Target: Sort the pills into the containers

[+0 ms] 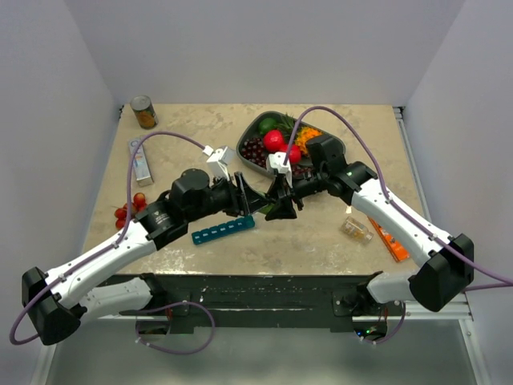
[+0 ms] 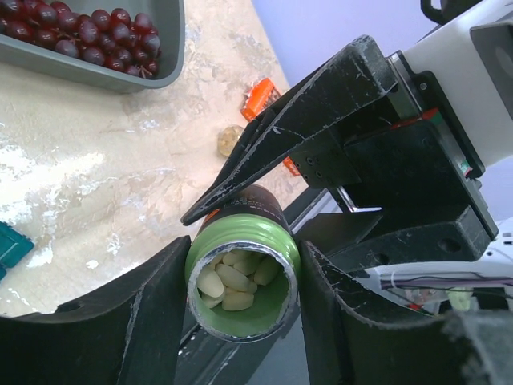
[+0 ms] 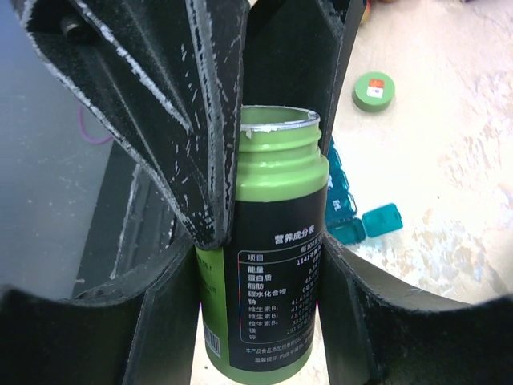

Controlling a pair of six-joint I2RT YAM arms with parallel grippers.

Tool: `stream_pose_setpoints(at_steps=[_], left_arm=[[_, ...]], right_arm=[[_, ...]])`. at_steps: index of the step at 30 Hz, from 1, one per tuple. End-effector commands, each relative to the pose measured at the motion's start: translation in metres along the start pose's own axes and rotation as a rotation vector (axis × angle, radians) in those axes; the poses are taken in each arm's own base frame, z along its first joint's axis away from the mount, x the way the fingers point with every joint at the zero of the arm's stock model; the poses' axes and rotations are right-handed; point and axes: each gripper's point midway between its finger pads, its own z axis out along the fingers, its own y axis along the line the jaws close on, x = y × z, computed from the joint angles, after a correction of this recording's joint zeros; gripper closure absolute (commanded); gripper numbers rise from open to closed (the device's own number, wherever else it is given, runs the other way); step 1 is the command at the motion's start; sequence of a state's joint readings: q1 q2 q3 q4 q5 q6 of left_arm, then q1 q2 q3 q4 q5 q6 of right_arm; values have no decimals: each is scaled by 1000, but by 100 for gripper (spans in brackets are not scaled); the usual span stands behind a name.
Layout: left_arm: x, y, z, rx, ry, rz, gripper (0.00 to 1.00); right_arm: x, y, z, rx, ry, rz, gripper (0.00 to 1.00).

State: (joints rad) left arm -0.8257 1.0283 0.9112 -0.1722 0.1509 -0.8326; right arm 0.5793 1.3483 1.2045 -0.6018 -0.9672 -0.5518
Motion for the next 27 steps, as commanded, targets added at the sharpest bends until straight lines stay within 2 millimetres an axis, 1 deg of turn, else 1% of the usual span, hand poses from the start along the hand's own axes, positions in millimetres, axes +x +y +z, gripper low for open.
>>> stream_pose_setpoints(at_steps=[1,7,11,13,14,15,16,17,18,19,21,22,24,25,27], left_arm=[[-26,-26,-16,93,-111,-62,100],[-29,-26,-18,99,-124,-74,100],[-29,-28,-18,112,-130,-84,100],[-31,-32,-19,128,-136,-84,100],[-30,-32,-19,135,-134,-83,100],[-31,-34,-19,144,-134,-79,100],[-31,-35,-20,151,-136,-78,86],[-31,-37,-22,159,-135,-78,73],[-38,-45,-25,189,-162,-71,61],[-41,-48,-27,202,-174,-65,40],[-47,-52,-34,214,-197,-51,25],[-51,-57,-38,220,-208,-42,15],[-61,-61,-48,221,-247,-10,9],[-63,-60,-52,197,-244,-2,5],[-74,-60,-64,165,-293,49,2]], right_arm=[[-16,-2,-10,12,-63,-36,61],[-15,-3,-10,11,-70,-18,59],[-13,-3,-8,9,-69,-6,59],[-13,-4,-7,7,-69,-1,69],[-12,-4,-7,7,-69,2,75],[-12,-4,-7,7,-70,4,88],[-13,-4,-7,6,-71,4,94],[-13,-5,-7,8,-71,6,99],[-13,-4,-7,6,-71,8,100],[-14,-5,-7,8,-72,9,100],[-15,-5,-8,4,-75,10,100],[-16,-5,-8,3,-78,12,100],[-17,-6,-10,6,-84,17,100],[-20,-6,-12,1,-92,23,100],[-26,-11,-20,16,-111,23,100]])
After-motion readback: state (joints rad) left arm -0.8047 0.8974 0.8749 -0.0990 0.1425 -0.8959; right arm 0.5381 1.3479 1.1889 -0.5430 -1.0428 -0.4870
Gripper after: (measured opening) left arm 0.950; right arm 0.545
